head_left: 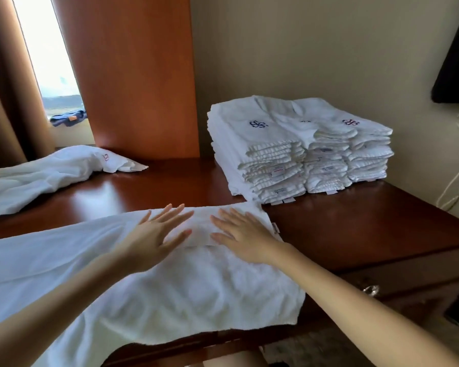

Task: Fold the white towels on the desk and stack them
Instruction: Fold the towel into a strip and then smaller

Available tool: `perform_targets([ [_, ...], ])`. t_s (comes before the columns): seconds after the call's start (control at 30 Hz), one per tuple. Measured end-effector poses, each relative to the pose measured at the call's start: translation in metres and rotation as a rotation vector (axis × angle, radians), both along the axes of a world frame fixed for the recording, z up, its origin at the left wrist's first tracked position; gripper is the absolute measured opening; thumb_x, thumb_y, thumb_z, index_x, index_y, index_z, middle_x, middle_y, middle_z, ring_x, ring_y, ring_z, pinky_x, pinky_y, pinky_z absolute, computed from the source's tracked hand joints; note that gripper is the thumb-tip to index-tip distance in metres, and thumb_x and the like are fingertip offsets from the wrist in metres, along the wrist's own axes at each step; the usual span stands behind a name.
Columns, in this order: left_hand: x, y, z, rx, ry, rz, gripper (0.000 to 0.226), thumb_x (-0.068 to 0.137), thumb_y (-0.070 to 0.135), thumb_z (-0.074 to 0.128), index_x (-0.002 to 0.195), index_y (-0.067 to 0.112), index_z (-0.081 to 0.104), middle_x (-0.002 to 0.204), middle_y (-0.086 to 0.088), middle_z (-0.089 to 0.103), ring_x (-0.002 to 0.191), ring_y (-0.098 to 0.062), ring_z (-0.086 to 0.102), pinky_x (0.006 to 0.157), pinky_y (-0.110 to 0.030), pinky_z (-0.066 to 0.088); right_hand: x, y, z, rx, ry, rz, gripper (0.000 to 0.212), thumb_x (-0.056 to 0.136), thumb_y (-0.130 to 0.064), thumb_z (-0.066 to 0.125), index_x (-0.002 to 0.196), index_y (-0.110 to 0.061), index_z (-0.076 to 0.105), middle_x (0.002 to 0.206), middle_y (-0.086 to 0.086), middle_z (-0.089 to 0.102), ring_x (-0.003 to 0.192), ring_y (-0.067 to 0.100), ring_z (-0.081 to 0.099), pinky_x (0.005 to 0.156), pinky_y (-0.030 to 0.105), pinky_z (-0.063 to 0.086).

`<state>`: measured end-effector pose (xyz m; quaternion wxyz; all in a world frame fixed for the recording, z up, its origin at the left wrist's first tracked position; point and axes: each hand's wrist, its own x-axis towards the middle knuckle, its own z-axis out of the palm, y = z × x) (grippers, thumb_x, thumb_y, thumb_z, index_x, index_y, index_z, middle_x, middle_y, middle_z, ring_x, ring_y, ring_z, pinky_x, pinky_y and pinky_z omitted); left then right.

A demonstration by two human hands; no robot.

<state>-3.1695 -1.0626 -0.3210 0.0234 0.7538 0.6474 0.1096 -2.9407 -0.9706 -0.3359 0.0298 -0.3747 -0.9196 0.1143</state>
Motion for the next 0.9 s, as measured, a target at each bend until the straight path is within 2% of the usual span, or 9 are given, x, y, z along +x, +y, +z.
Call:
perform_targets([
  [0.1,0.020,0.003,-0.010,-0.065,0.081,-0.123,0.064,0.082,0.073,0.004,0.142,0.054,-0.011,0.155,0.024,-0.013,0.144,-0.003,-0.017,0.120,-0.037,-0.010,0.021,0.024,-0.001,-0.019,0.012,0.058,0.062,0.099,-0.059,0.028,0.153,-0.036,0.012,0.162,-0.012,-0.001,0.147,0.005,-0.007,0.118,0.030,-0.005],
  [0.27,0.019,0.004,-0.018,-0.107,0.086,-0.145,0.062,0.084,0.072,0.009,0.140,0.058,-0.015,0.155,0.026,-0.014,0.144,-0.004,-0.020,0.118,-0.035,-0.013,0.062,0.048,-0.004,-0.102,0.133,0.014,0.058,0.100,-0.054,0.032,0.153,-0.036,0.017,0.161,-0.015,0.004,0.146,-0.002,-0.002,0.118,0.025,-0.003],
  [0.43,0.023,0.003,-0.016,-0.147,0.098,-0.130,0.063,0.085,0.071,0.011,0.141,0.057,-0.014,0.156,0.024,-0.015,0.145,-0.007,-0.019,0.119,-0.039,-0.012,0.063,0.042,-0.006,0.012,0.209,-0.042,0.056,0.099,-0.054,0.037,0.150,-0.035,0.029,0.161,-0.016,0.009,0.146,0.000,0.002,0.118,0.028,0.004],
  [0.5,0.024,0.003,-0.015,-0.156,0.081,-0.103,0.064,0.085,0.071,0.012,0.143,0.055,-0.011,0.156,0.023,-0.013,0.145,-0.008,-0.018,0.120,-0.042,-0.011,0.064,0.041,-0.005,0.080,0.185,-0.070,0.061,0.097,-0.058,0.038,0.151,-0.033,0.026,0.161,-0.016,0.002,0.146,0.000,-0.006,0.118,0.031,0.002],
  [0.6,0.028,0.001,-0.017,-0.149,0.113,-0.078,0.061,0.092,0.064,0.018,0.144,0.051,-0.012,0.157,0.021,-0.015,0.146,-0.010,-0.018,0.120,-0.046,-0.009,0.065,0.039,-0.005,0.014,0.123,-0.083,0.067,0.097,-0.060,0.033,0.154,-0.030,0.015,0.160,-0.016,-0.011,0.144,-0.001,-0.016,0.117,0.031,-0.002],
  [0.73,0.026,-0.005,-0.020,-0.126,0.106,-0.101,0.062,0.091,0.067,0.015,0.144,0.053,-0.014,0.155,0.024,-0.018,0.145,-0.009,-0.020,0.119,-0.045,-0.011,0.067,0.035,-0.010,-0.008,0.088,-0.094,0.070,0.096,-0.064,0.029,0.154,-0.033,0.007,0.161,-0.014,-0.011,0.145,-0.001,-0.013,0.117,0.033,-0.001],
  [0.8,0.026,-0.006,-0.017,-0.135,0.105,-0.101,0.062,0.092,0.068,0.015,0.144,0.052,-0.015,0.155,0.024,-0.018,0.145,-0.009,-0.021,0.119,-0.045,-0.011,0.066,0.036,-0.011,0.025,0.077,-0.128,0.069,0.095,-0.066,0.029,0.154,-0.035,0.010,0.161,-0.014,-0.006,0.147,0.002,-0.009,0.118,0.037,0.001],
  [0.9,0.037,-0.008,-0.014,-0.172,0.108,-0.036,0.062,0.098,0.056,0.022,0.147,0.045,-0.014,0.158,0.016,-0.017,0.146,-0.014,-0.019,0.118,-0.048,-0.013,0.061,0.037,-0.009,0.039,0.052,-0.162,0.068,0.094,-0.067,0.030,0.153,-0.038,0.016,0.162,-0.013,0.002,0.148,0.010,-0.002,0.117,0.042,0.004],
])
